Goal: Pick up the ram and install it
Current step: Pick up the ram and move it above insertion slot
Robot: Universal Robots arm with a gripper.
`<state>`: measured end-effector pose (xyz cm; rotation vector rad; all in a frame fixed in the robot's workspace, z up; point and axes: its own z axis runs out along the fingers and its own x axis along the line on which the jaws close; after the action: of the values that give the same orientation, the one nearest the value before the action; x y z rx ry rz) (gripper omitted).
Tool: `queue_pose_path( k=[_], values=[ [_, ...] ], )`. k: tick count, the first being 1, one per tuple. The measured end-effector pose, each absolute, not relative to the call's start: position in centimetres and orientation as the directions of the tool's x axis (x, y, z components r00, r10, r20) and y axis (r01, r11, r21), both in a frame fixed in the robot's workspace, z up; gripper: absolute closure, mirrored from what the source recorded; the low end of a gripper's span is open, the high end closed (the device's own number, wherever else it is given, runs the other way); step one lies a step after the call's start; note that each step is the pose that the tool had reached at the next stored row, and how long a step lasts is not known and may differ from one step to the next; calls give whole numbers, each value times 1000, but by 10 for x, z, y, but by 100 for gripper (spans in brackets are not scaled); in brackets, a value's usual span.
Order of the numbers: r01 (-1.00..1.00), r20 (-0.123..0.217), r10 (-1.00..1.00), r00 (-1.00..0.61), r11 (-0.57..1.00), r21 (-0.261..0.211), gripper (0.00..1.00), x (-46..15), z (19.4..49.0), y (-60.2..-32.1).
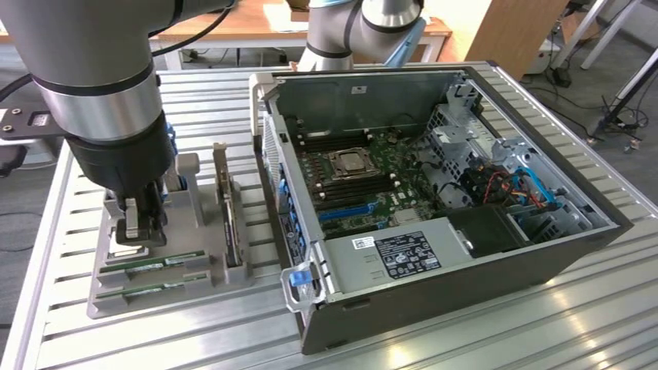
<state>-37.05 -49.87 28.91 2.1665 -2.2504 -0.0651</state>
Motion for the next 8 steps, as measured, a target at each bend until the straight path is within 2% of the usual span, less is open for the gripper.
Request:
queue_pose_path(
  k=[8],
  values=[
    [-998,-17,-999,-38,38,42,64,-371,282,-499]
  ],
)
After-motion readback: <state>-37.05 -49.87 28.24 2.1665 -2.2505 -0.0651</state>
